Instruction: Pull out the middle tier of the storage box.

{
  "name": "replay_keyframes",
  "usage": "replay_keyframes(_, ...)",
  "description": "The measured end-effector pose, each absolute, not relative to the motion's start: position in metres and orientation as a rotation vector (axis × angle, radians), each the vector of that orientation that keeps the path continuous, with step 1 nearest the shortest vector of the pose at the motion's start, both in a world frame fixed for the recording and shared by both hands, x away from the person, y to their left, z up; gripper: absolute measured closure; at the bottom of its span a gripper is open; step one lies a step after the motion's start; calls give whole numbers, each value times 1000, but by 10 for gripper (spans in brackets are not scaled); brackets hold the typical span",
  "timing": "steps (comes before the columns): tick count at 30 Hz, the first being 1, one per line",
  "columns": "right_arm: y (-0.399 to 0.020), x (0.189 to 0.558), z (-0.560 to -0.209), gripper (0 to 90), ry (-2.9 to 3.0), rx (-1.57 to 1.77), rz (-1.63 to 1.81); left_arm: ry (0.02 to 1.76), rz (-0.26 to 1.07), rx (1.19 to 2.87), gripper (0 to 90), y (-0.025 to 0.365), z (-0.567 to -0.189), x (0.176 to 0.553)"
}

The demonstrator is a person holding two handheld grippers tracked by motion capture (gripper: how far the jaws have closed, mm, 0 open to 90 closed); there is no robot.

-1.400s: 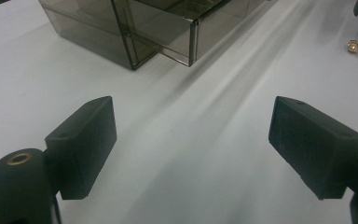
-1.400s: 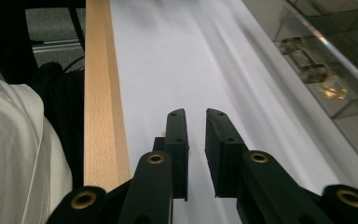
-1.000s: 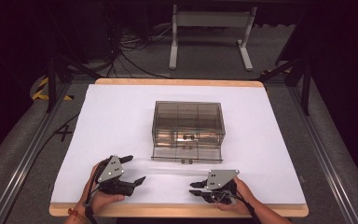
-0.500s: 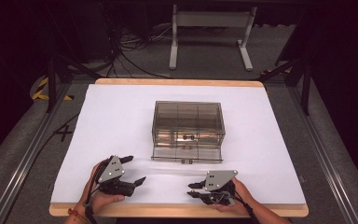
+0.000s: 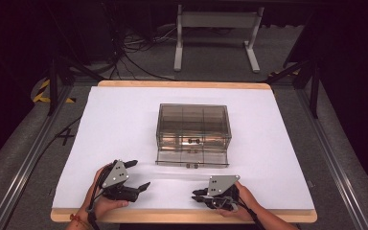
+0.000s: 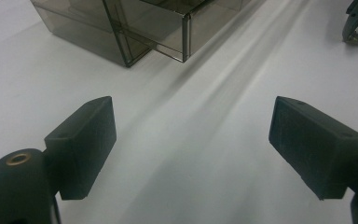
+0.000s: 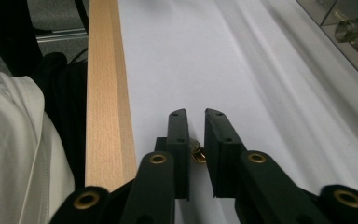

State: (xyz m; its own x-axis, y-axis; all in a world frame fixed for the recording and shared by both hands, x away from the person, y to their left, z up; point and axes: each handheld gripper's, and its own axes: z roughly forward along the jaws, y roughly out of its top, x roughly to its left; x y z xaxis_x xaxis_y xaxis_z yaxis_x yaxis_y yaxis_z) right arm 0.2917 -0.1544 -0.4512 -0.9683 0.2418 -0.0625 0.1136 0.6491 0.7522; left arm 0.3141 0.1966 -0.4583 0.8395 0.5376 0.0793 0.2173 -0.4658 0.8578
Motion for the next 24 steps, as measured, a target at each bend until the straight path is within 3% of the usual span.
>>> replay_keyframes(24,-164,294,-433,860,2643,309,1256,552,421,2064,153,196,-458,314)
